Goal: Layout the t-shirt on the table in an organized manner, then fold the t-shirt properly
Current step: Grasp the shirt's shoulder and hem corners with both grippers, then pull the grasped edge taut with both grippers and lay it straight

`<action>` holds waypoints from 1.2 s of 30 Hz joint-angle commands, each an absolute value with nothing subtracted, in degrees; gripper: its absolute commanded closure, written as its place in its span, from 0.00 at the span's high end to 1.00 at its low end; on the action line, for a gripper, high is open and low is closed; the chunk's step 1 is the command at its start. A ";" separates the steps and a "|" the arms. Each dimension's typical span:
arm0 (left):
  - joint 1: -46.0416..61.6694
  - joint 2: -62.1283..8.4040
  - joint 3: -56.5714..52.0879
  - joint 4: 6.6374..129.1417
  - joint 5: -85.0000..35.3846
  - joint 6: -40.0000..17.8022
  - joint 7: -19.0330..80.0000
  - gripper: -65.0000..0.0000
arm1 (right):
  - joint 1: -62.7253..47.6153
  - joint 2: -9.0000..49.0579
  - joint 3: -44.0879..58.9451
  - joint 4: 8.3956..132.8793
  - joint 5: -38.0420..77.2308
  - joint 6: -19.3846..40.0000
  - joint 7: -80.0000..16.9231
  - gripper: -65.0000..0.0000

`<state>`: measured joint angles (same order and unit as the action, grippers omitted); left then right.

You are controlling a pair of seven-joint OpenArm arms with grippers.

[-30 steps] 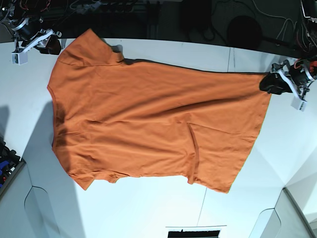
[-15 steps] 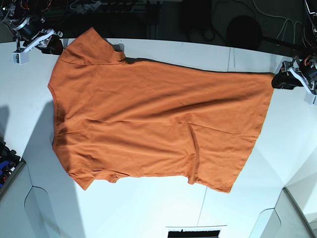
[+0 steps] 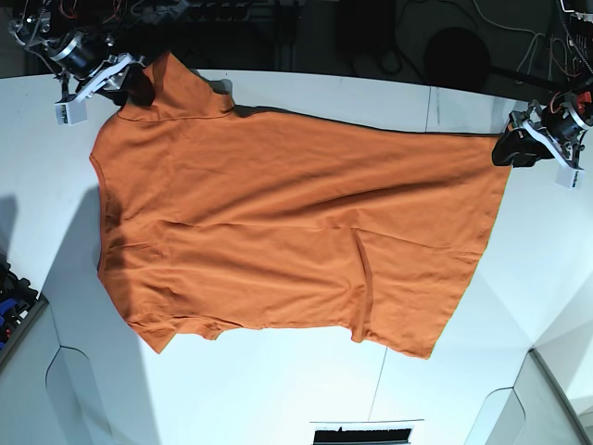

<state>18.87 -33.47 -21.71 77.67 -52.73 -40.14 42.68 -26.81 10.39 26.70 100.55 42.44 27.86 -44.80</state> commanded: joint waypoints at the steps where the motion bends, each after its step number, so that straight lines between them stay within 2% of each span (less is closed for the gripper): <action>1: 19.07 -34.28 -21.71 77.89 -51.40 -40.00 44.60 0.54 | -26.98 10.31 26.85 101.34 42.46 28.34 -44.80 0.35; 3: 18.87 -34.30 -21.71 77.89 -51.37 -40.00 44.49 0.33 | -26.96 9.74 26.87 101.34 42.44 28.60 -44.18 0.23; 5: 18.90 -34.30 -21.71 77.93 -51.40 -40.00 44.51 0.10 | -26.98 9.63 26.87 101.34 42.41 29.93 -43.27 0.01; 6: 18.90 -34.33 -21.71 77.93 -51.40 -40.00 44.58 0.02 | -26.94 9.65 26.87 101.36 42.41 30.33 -43.11 0.00; 7: 18.90 -34.44 -21.78 77.97 -51.40 -40.00 44.84 0.00 | -26.81 9.65 26.96 101.36 42.41 30.63 -43.11 0.00; 14: 18.94 -37.04 -22.15 83.77 -54.22 -40.00 48.10 0.00 | -26.20 9.67 30.57 103.26 42.48 32.18 -43.38 0.00; 21: 17.45 -37.47 -24.71 90.15 -52.47 -40.00 45.15 0.00 | -23.22 9.78 35.99 106.30 44.53 32.42 -43.31 0.00; 26: 13.89 -37.45 -23.79 87.44 -51.05 -40.00 43.51 0.00 | -18.17 9.82 35.88 105.54 42.35 32.40 -43.27 0.00; 36: -0.78 -36.99 -12.03 74.61 -45.34 -40.00 40.91 0.00 | -7.35 9.80 35.88 96.42 39.59 32.42 -42.15 0.00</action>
<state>-0.08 -35.44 -11.53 73.95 -44.71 -39.70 42.04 -7.73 9.04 35.59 95.55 38.74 32.16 -43.55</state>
